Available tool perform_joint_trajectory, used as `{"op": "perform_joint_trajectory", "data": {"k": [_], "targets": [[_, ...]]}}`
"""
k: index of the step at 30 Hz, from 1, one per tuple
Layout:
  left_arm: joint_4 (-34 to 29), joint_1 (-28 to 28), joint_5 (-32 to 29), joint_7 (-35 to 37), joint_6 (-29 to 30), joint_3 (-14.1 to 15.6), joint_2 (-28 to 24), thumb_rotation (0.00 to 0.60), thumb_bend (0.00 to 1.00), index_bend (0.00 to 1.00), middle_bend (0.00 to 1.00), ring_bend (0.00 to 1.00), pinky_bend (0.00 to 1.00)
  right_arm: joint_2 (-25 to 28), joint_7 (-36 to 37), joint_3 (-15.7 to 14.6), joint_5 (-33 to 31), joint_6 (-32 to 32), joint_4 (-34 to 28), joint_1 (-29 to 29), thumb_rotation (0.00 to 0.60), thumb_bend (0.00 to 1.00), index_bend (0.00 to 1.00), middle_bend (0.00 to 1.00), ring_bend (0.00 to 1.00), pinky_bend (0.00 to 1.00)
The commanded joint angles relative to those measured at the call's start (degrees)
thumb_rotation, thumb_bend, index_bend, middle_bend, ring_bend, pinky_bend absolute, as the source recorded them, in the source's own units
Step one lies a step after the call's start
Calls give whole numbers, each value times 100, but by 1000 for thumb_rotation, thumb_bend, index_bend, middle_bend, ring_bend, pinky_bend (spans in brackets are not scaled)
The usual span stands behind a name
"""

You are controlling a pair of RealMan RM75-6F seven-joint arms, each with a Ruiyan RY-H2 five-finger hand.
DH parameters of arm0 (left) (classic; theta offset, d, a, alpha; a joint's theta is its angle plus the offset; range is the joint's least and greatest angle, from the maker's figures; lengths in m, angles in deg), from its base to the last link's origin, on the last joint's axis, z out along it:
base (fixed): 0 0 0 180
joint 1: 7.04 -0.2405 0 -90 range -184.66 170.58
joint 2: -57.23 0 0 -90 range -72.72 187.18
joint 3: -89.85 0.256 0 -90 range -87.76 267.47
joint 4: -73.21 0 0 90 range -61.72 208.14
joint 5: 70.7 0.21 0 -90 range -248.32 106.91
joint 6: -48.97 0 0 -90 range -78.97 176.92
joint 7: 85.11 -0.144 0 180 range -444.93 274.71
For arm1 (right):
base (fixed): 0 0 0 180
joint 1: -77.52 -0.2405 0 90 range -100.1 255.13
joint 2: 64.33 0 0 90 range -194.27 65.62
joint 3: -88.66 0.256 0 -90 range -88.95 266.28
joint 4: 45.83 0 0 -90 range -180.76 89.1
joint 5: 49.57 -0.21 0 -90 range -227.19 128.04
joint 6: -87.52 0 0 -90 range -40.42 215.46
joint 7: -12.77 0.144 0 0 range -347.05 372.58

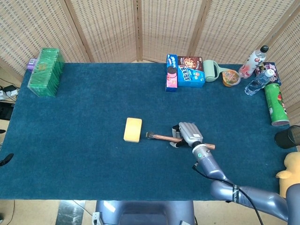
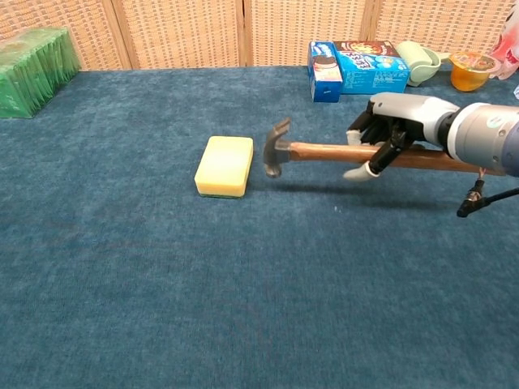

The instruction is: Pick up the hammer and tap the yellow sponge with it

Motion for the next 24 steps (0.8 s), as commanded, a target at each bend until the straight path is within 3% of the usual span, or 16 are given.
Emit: {"op": "perform_joint_trajectory", "data": {"k": [1,8,15,20,24], "targets": [[-16,-6,13,-10,9,3,2,600,190,271,215,106,125,4,618,167,342,9,-130,126,600,273,878,1000,1000,1000],[-48,-34,31,-49,23,23,3,600,189,271,215,106,125,-160,1451,441,419,55,-285,154,600,272,887,1000,1000,1000],[-28,-52,-10,-50,-1,26,0,600,189,271,215,106,124,-306,1465,467,227,236,-145,-72,600,273,887,1000,1000,1000],[4,-85,-73,-20,-12,21,-16,600,189,271,215,106,125,-648,916,357,-400,402,344,-546,600,272,886,1000,1000,1000],[11,-113,-96,-13,3,18,-41,600,189,270,215,106,125,-824,-305,-67,-968,247,711,-1036,600,271,887,1000,1000,1000]]}}
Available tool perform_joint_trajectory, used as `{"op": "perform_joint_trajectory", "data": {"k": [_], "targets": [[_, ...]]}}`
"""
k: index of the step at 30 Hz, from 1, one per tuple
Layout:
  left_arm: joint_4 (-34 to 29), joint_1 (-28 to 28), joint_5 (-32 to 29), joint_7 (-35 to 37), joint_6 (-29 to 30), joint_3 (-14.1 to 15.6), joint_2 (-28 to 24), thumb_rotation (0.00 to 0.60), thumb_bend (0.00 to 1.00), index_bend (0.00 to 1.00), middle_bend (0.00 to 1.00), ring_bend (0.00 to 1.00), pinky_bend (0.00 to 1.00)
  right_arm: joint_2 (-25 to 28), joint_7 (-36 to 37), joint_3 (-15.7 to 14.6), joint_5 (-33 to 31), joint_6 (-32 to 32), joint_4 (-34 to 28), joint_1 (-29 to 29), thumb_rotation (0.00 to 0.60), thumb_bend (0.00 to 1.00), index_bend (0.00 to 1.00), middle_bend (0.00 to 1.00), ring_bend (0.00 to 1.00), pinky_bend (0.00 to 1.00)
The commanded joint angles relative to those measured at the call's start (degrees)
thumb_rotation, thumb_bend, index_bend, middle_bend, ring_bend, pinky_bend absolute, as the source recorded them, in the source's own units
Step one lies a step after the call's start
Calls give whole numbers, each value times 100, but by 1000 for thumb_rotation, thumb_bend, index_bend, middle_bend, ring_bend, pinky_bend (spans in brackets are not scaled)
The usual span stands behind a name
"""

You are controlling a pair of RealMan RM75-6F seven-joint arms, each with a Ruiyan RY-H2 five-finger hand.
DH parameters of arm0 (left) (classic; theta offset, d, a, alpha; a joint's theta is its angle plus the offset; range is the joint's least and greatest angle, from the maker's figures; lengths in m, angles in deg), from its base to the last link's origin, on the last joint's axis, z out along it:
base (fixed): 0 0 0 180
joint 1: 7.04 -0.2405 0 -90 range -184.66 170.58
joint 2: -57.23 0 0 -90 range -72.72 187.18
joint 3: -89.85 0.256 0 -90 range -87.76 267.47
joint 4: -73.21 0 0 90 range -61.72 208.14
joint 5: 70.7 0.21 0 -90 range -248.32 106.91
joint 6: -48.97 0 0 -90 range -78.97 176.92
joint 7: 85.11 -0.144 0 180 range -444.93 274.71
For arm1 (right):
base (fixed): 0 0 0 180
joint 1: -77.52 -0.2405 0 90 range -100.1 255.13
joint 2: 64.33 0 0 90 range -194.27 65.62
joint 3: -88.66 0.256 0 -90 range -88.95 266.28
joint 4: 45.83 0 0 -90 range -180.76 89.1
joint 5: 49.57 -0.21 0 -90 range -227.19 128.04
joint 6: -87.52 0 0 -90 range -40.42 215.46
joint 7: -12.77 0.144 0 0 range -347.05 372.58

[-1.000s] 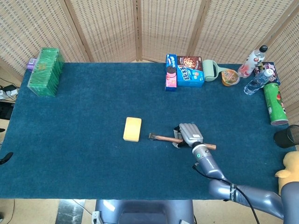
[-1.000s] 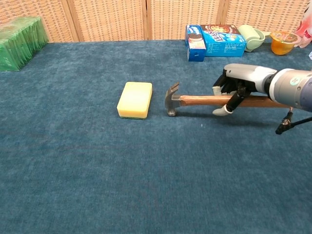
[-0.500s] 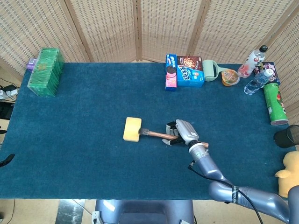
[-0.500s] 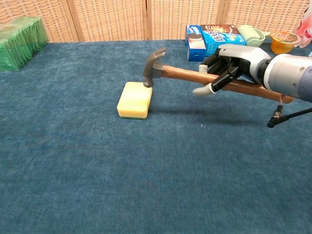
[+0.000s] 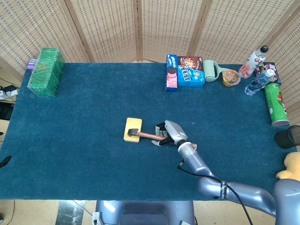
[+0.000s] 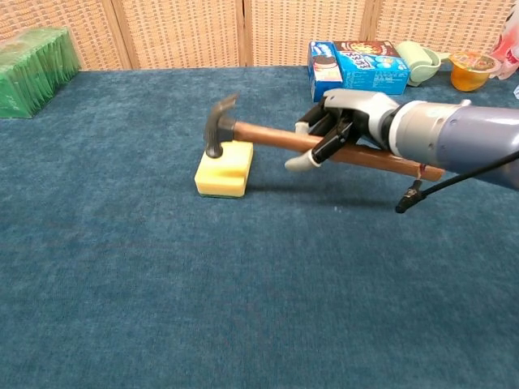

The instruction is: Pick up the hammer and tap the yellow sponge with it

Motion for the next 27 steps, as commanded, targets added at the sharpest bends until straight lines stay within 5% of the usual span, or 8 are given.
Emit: {"op": "perform_joint_trajectory", "data": {"k": [1,6,12,17,27], "targets": [[1,-11,-4,6,12,-4,-9,600,189,271,215,106,125,-256,-1272,-432,-661,-179,408,-558,600,271,887,1000,1000,1000],[15,-18,12,29,34,-18,1,600,189,272,215,106,125,-163,-1519,-307,-1038,-477,40,-634,600,272,890,1000,1000,1000],[3,8,65,20,0,-10,19,600,190,271,214,106,124,290,-62,406,-837,-36,-636,-170,600,273,893,1000,1000,1000],[-30,12,80,-20,-5,-7,20,600,190,271,214,106,124,403,909,685,-462,289,-721,172,600,273,893,1000,1000,1000],[-135,4,58,-163,-24,6,6,600,189,271,215,106,125,327,1221,400,59,587,-144,176,600,272,894,1000,1000,1000]]}}
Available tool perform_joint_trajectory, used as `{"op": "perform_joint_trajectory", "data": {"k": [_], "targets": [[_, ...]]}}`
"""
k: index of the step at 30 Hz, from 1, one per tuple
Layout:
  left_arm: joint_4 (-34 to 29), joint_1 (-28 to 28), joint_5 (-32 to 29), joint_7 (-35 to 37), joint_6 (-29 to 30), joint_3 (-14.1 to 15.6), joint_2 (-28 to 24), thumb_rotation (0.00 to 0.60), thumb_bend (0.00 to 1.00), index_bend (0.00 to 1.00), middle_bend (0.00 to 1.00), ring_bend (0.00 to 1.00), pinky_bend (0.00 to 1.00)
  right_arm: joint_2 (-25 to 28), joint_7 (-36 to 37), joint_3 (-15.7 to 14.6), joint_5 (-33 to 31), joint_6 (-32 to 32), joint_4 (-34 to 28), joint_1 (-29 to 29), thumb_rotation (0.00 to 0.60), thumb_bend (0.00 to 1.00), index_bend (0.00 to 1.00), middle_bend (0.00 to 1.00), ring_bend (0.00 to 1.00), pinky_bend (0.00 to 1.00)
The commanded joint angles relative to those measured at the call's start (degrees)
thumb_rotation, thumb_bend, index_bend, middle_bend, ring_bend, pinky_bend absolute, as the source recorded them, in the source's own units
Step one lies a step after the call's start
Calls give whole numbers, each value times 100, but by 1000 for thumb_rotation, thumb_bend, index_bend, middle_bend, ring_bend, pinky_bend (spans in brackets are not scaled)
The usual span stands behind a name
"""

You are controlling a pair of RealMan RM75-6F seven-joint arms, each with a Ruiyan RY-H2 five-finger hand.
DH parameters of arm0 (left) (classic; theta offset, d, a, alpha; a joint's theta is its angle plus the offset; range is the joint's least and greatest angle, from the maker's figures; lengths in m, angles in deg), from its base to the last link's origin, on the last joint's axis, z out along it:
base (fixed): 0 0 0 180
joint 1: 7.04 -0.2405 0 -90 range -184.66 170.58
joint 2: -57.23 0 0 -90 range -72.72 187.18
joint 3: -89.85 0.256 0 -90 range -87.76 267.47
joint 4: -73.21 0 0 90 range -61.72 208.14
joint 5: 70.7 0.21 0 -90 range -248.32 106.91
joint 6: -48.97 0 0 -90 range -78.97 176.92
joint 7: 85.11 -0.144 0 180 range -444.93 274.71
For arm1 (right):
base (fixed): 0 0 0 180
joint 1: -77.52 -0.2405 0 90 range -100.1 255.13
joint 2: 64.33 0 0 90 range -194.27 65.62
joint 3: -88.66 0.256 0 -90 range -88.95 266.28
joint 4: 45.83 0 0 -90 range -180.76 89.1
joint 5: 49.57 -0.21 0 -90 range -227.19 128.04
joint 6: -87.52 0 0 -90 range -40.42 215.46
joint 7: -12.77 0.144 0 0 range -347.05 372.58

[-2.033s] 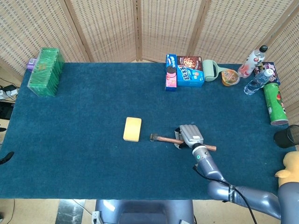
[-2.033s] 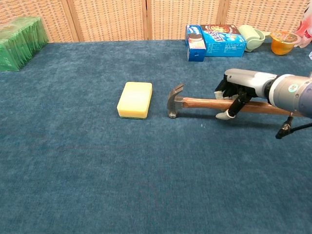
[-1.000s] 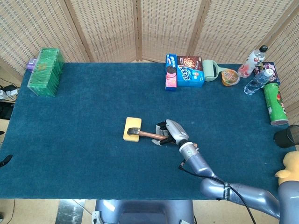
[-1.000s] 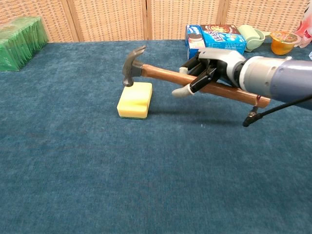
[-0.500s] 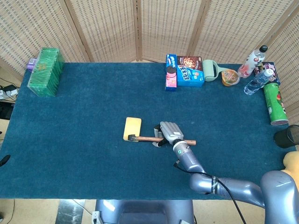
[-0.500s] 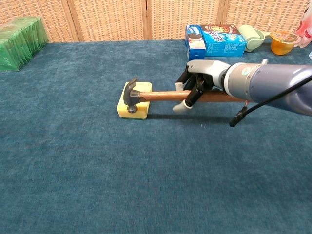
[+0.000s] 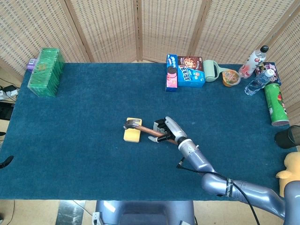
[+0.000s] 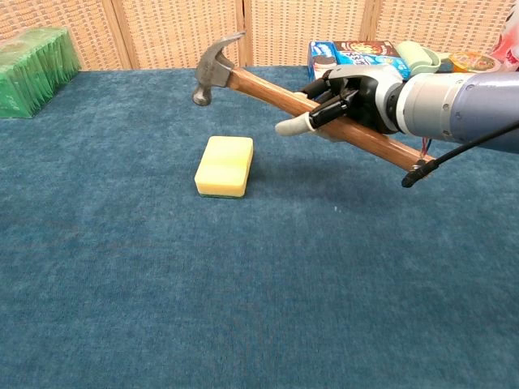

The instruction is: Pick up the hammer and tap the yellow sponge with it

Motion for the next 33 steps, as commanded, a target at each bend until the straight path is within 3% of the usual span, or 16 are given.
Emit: {"op": "perform_joint_trajectory", "data": {"k": [1,8,16,18,19,23,33], "targets": [[-16,-9,-26,-25,-5,1,-7,600,189,271,215,106,125,-103,-215,-213,31,14,351,-134,600,272,894,1000,1000,1000],[-23,-8,-70,-52,-39,-6,-15,600,189,271,215,106,125,-361,-1242,-730,-260,-303,908,-540,600,269,893,1000,1000,1000],[-24,6,-67,-57,-56,-15,-7,600,189,271,215,106,125,-385,-2276,-999,-764,-770,875,-811,600,268,895,1000,1000,1000],[-27,10,-56,-51,-53,-18,-1,600,190,271,214,106,125,-267,-2155,-833,-918,-873,571,-746,600,269,896,1000,1000,1000],[-30,15,-44,-47,-56,-15,6,600,190,271,214,106,125,-117,-1734,-556,-1059,-787,245,-615,600,269,896,1000,1000,1000],[-23,30,-19,-29,-66,-14,40,600,190,271,215,106,124,426,-991,-206,-750,-606,-356,-226,600,269,896,1000,1000,1000],[-79,48,104,-72,-36,13,65,600,189,271,215,106,125,809,-1099,-625,-306,-827,-305,79,600,269,896,1000,1000,1000]]}}
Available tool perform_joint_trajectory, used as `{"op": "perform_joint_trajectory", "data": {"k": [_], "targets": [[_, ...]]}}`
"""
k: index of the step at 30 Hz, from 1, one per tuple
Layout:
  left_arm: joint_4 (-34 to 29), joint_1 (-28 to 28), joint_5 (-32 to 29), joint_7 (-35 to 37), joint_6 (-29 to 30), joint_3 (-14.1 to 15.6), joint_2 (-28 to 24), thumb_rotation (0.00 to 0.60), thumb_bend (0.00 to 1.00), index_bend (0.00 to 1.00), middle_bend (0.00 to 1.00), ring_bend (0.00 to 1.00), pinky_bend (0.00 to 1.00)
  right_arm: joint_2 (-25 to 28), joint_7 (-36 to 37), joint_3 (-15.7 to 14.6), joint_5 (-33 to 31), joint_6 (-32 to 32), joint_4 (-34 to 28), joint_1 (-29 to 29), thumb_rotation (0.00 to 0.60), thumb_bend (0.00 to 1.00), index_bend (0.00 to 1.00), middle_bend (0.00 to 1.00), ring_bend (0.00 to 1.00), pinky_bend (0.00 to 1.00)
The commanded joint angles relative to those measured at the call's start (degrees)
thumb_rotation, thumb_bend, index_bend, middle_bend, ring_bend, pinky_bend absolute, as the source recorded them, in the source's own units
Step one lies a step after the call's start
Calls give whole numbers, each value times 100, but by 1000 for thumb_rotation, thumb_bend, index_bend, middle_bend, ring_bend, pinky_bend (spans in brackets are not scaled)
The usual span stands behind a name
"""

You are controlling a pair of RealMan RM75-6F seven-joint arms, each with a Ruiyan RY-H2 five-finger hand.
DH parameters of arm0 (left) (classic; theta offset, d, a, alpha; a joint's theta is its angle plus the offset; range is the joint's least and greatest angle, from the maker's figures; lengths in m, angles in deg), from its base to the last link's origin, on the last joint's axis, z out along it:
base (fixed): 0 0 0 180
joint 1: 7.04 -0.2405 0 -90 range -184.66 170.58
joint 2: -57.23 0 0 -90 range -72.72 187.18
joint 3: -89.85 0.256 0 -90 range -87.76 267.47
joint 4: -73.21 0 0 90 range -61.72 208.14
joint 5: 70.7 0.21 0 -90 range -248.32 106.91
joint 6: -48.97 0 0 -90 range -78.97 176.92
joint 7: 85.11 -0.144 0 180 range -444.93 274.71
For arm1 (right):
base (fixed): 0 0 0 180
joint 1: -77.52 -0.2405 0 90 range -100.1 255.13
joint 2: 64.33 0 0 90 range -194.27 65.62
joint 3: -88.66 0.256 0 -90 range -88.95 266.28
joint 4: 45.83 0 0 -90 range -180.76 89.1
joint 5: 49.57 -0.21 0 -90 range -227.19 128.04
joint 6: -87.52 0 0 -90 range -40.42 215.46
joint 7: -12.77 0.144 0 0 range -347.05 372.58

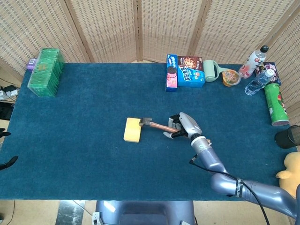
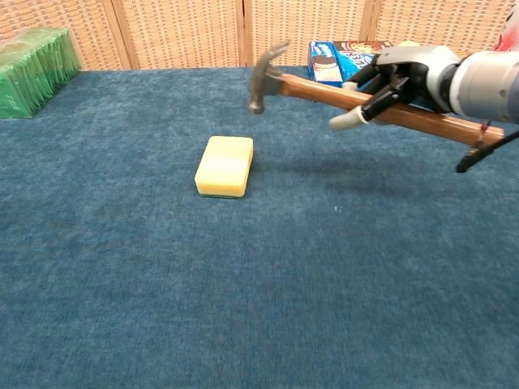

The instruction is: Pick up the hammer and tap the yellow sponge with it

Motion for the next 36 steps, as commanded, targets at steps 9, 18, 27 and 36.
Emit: {"op": "perform_joint_trajectory", "data": {"k": [9,18,27,36], "targets": [[-130,-28,33,-130,41,33,-35,600,190,271,215,106,125,-333,-262,-607,396,-154,992,189,600,258,895,1000,1000,935],[-216,-35,31,-216,41,44,-70,600,189,271,215,106,125,-611,-481,-794,278,66,1654,188,600,242,844,986,997,868],[-216,-26,54,-217,36,48,-64,600,188,271,215,106,124,-552,-490,-795,342,164,1742,244,600,228,584,662,660,580],[-219,-18,71,-214,34,53,-41,600,189,271,215,106,124,-439,-197,-759,795,117,1653,401,600,231,299,354,345,302]]}}
